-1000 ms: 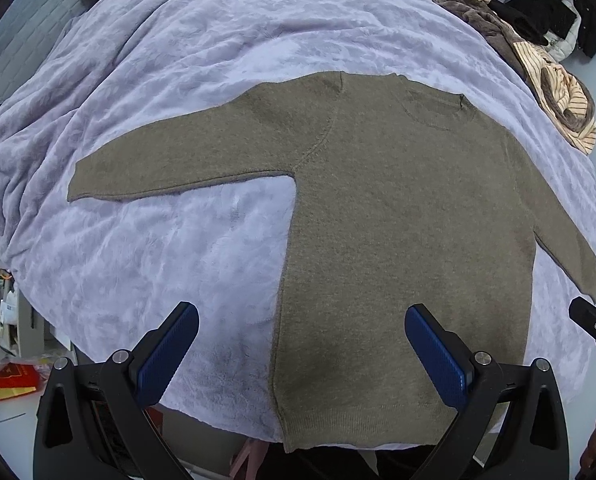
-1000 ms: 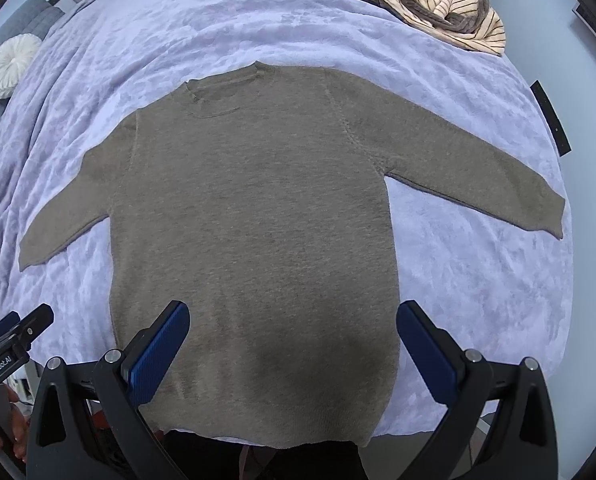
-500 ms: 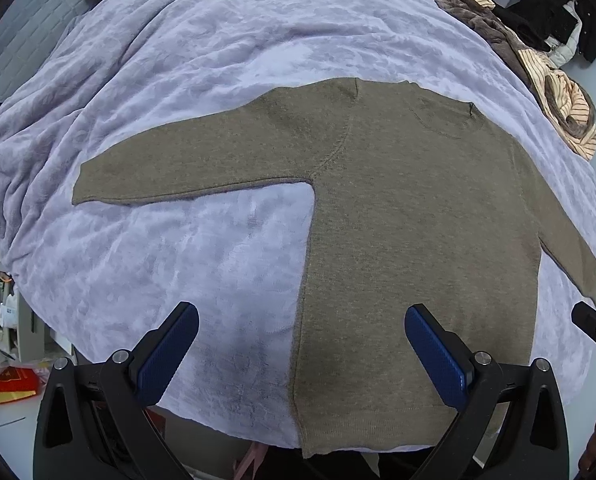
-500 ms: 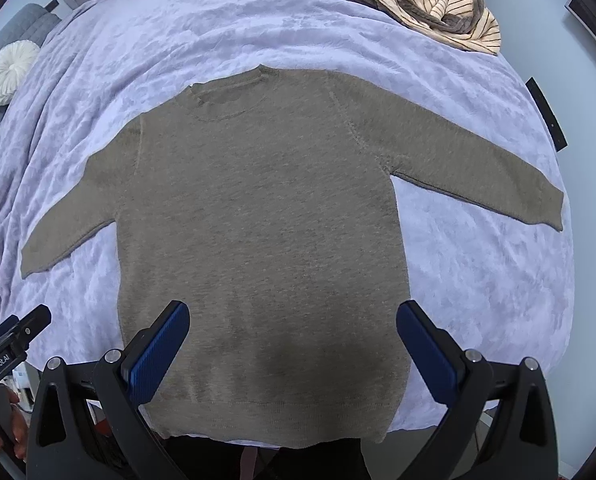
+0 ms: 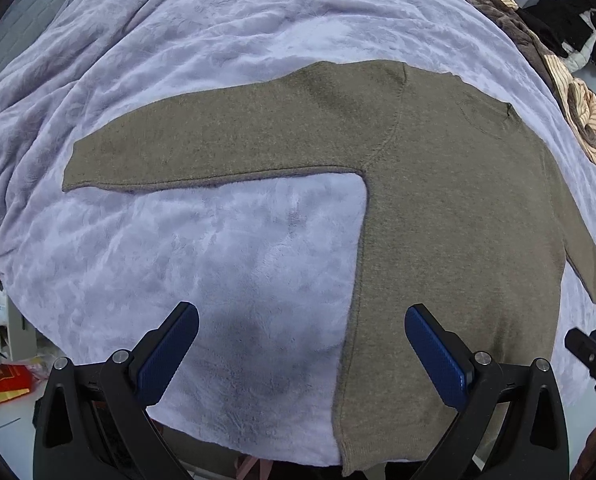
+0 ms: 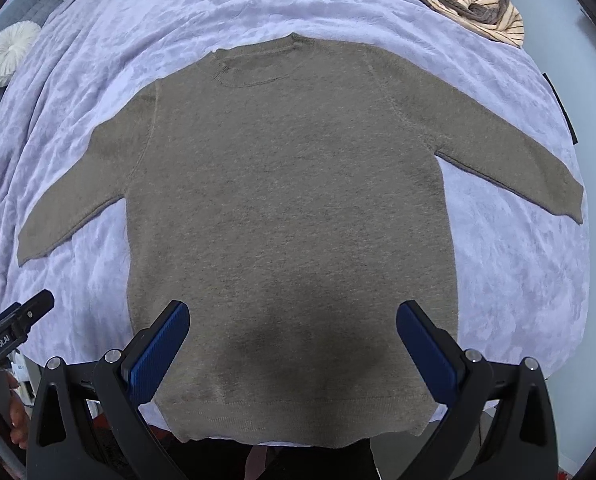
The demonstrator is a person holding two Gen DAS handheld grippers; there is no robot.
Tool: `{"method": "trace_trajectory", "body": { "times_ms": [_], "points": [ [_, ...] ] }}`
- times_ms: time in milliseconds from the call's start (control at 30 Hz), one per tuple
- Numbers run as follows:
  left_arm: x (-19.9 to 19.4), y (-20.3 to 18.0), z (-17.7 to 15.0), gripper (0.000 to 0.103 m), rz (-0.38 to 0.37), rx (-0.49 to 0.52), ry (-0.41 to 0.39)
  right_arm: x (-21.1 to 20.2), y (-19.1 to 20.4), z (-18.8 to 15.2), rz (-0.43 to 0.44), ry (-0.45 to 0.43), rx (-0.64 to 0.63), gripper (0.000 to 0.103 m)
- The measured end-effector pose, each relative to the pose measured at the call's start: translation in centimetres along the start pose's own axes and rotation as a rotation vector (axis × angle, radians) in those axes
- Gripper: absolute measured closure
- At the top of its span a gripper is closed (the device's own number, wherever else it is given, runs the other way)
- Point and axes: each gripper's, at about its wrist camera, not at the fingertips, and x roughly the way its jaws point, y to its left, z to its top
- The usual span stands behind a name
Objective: Fold small clothes
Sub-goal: 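Grasp the sweater sleeve cuff with the left gripper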
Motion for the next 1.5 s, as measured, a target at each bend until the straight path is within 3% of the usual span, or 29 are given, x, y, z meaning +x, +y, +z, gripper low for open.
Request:
{"method": "trace_trajectory", "body": {
  "times_ms": [167, 433, 533, 633, 667, 700, 733, 767, 900, 1000, 1133, 1233, 1367, 1433, 1500],
  "points": [
    [3.8, 6.4, 2.0, 0.0, -0.035, -0.17, -0.065, 2.8, 4.3, -0.5, 0.011, 0.07, -0.118, 0.0],
    [10.6, 18.5, 5.5, 0.0, -0.156, -0.513, -0.217, 6.6, 9.5, -1.9, 0.06, 0.133, -0.27, 0.0],
    [12.4, 20.4, 6.0, 0.0, -0.184, -0.561, -0.236, 7.8, 9.9, -2.4, 0.08, 0.161, -0.277, 0.0],
    [13.0, 20.0, 6.8, 0.028, -0.132, -0.515, -0.258, 9.1, 10.0, -2.5, 0.108, 0.169, -0.274, 0.0],
    [12.8, 19.8, 6.9, 0.051, -0.122, -0.501, -0.276, 9.5, 10.0, -2.5, 0.11, 0.168, -0.279, 0.0],
    [12.5, 19.6, 7.1, 0.082, -0.122, -0.488, -0.3, 9.8, 9.9, -2.4, 0.115, 0.165, -0.283, 0.0],
    [12.1, 19.3, 7.4, 0.093, -0.135, -0.472, -0.318, 10.1, 9.8, -2.3, 0.124, 0.163, -0.284, 0.0],
    [11.6, 19.0, 7.6, 0.095, -0.135, -0.466, -0.336, 10.2, 9.6, -2.3, 0.135, 0.164, -0.284, 0.0],
    [7.4, 15.1, 8.7, 0.095, -0.146, -0.326, -0.47, 11.0, 8.0, -1.7, 0.168, 0.141, -0.278, 0.0],
    [3.7, 9.2, 10.2, 0.095, -0.228, -0.147, -0.556, 10.4, 5.9, -1.1, 0.198, 0.097, -0.25, 0.0],
    [0.6, -0.4, 11.5, 0.095, -0.355, 0.056, -0.609, 9.9, 3.0, 0.3, 0.223, 0.043, -0.208, 0.0],
    [0.3, -8.8, 12.2, 0.095, -0.426, 0.186, -0.589, 9.4, 0.3, 1.0, 0.215, -0.003, -0.148, 0.0],
    [2.5, -18.6, 11.0, 0.095, -0.496, 0.315, -0.497, 9.9, -5.2, 1.6, 0.181, -0.033, -0.031, 0.0],
    [4.6, -22.7, 10.2, 0.095, -0.501, 0.366, -0.423, 10.5, -8.2, 1.6, 0.157, -0.028, 0.029, 0.0],
    [7.1, -24.7, 8.7, 0.095, -0.453, 0.389, -0.357, 11.2, -10.5, 1.6, 0.135, -0.022, 0.075, 0.0]
  ]
}}
